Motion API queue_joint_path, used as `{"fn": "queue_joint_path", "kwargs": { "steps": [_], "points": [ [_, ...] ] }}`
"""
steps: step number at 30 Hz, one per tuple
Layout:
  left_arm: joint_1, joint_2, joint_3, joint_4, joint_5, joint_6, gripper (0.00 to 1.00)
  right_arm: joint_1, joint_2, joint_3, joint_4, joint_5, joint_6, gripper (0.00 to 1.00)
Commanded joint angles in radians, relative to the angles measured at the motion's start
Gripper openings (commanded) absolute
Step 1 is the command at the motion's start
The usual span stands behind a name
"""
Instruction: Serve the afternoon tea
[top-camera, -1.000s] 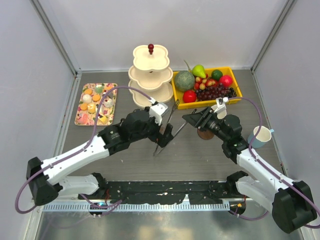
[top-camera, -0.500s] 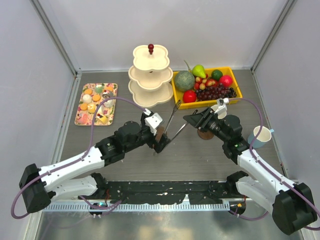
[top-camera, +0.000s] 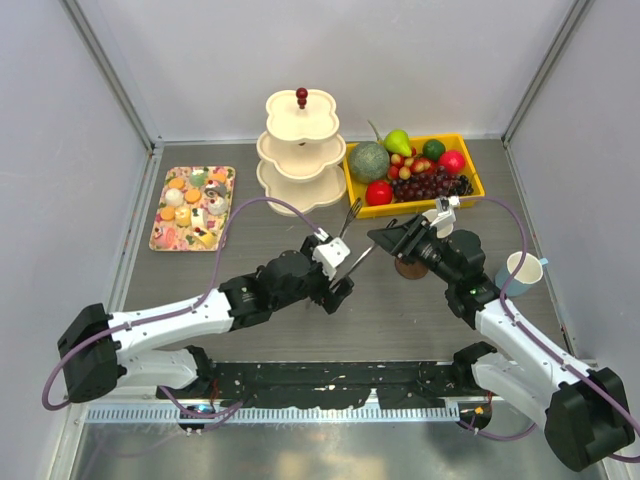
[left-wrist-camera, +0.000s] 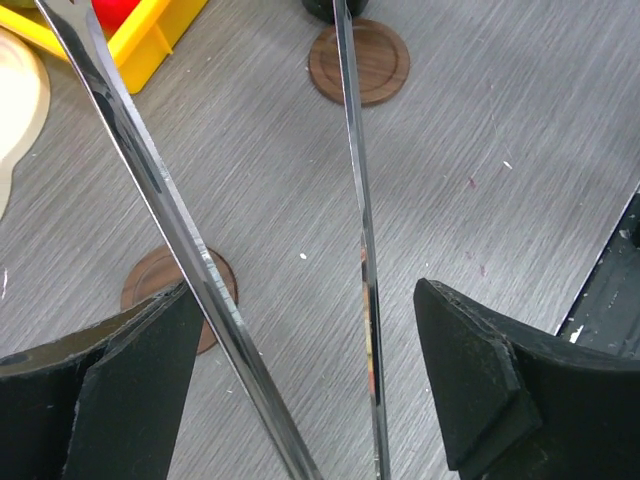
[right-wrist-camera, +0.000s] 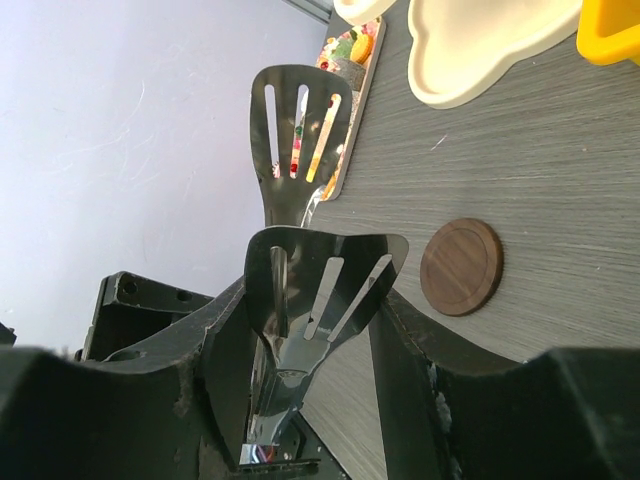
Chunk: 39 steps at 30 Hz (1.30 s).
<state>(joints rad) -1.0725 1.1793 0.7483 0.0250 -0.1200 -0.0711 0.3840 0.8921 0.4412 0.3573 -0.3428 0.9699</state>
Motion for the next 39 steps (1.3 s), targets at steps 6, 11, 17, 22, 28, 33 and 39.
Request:
{"fn": "queue_joint_path", "kwargs": {
  "steps": [6, 11, 17, 22, 28, 33, 39],
  "points": [
    [-0.015, 0.0, 0.045, 0.096, -0.075, -0.033, 0.71, -0.005, -0.027, 0.013, 0.038, 0.027, 0.038, 0.22],
    [-0.015, 0.003, 0.051, 0.093, -0.067, -0.07, 0.49, -0.004, -0.024, 0.011, 0.045, 0.03, 0.043, 0.29],
    [-0.014, 0.005, 0.066, 0.081, -0.047, -0.091, 0.27, -0.002, -0.016, 0.01, 0.063, 0.036, 0.046, 0.52],
    [-0.015, 0.014, 0.089, 0.044, -0.053, -0.111, 0.18, -0.004, -0.03, -0.005, 0.094, 0.048, 0.049, 0.8],
    [-0.015, 0.005, 0.089, 0.042, -0.047, -0.125, 0.15, -0.004, -0.048, -0.009, 0.062, 0.1, 0.046, 0.87],
    [-0.015, -0.01, 0.082, 0.046, -0.017, -0.121, 0.14, -0.004, -0.059, -0.044, 0.08, 0.177, 0.085, 0.81],
    [-0.014, -0.02, 0.068, 0.061, 0.025, -0.113, 0.13, -0.004, -0.038, -0.056, 0.129, 0.183, 0.122, 0.76]
  ]
}}
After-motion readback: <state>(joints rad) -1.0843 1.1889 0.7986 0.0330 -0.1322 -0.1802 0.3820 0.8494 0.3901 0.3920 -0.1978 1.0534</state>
